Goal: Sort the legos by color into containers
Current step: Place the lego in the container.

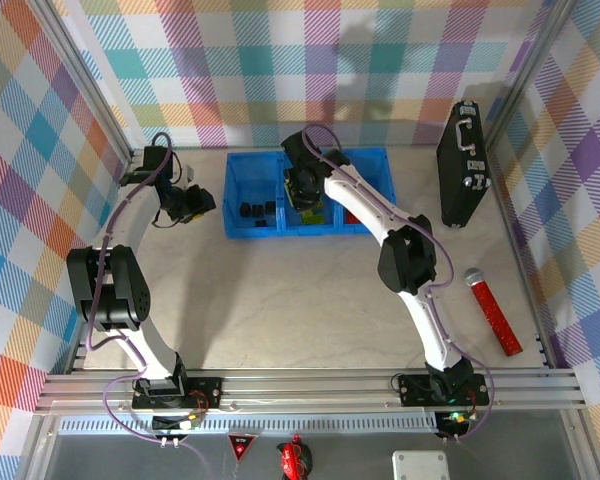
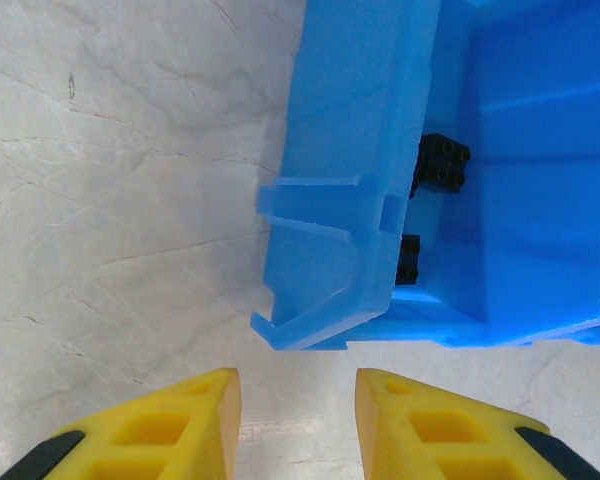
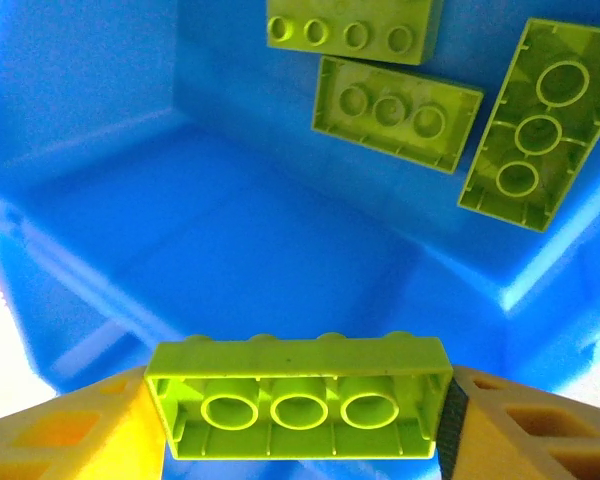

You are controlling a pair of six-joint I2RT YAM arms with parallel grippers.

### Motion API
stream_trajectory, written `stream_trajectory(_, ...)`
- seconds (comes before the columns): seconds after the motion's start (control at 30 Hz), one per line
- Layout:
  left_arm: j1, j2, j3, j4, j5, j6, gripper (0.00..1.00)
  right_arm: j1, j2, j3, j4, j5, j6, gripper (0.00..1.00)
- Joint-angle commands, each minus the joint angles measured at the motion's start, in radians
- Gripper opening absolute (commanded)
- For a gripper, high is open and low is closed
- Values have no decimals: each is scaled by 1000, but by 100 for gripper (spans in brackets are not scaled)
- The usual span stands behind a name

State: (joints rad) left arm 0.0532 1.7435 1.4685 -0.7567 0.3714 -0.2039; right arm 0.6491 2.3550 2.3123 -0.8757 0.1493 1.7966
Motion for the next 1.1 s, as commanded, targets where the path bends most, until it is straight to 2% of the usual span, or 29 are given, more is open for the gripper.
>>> stream_trajectory(0.0, 12, -35, -10, -21, 23, 15, 36, 7, 47, 54, -2, 6, 84, 65)
stream_trajectory(0.53, 12, -31, -8, -21, 39, 8, 36, 21, 138, 84, 33, 7, 200, 70)
stream_trajectory(0.8, 12, -30, -7, -21, 40, 8, 36, 21, 148, 84, 29, -2, 201, 79)
stream_trajectory(1.07, 11, -26, -8, -22, 29, 9, 36, 23, 105, 85, 19, 24, 154, 81)
